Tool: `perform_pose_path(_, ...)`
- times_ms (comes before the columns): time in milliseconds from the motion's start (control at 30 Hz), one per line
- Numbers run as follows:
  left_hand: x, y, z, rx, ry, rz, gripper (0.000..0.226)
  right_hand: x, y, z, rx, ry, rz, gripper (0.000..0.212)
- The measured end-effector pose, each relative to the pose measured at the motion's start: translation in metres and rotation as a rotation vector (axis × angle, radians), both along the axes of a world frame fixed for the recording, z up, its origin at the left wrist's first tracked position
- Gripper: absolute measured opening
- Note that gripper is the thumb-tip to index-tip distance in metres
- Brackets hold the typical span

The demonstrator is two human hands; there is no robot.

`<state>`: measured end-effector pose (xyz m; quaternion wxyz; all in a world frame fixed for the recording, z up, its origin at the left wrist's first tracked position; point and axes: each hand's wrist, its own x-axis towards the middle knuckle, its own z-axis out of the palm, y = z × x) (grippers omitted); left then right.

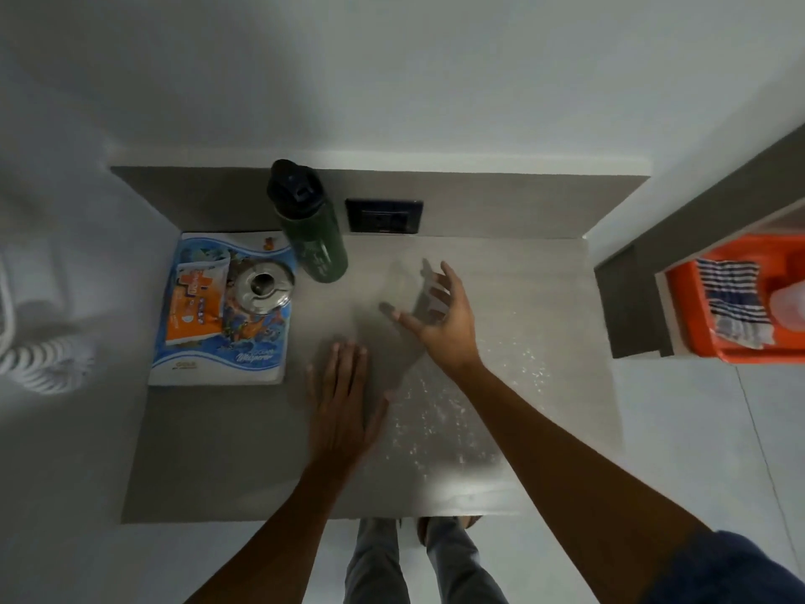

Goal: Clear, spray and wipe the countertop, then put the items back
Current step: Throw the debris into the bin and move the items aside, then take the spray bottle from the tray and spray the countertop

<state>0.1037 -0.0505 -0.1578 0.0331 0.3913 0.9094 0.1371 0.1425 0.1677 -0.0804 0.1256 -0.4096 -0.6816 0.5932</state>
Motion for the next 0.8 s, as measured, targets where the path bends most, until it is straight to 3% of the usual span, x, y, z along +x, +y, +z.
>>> perform_pose_path(133, 0.028, 0.047, 0.009, -0.02, 0.007, -0.07, 0.083, 0.056, 0.037, 0.007, -0.034, 0.05, -0.118, 0.148)
perform_pose_path(233, 0.053, 0.085, 0.011, 0.031, 0.052, -0.17, 0.079, 0.102, 0.066, 0.008, -0.024, 0.051, -0.194, 0.155)
perform_pose_path(467, 0.123, 0.186, 0.01, 0.041, -0.048, -0.336, 0.079, 0.215, 0.135, 0.005, 0.113, -0.014, -0.365, 0.122)
perform_pose_path(800, 0.191, 0.284, 0.0, 0.044, -0.054, -0.424, 0.081, 0.335, 0.216, -0.008, 0.242, -0.019, -0.58, 0.112)
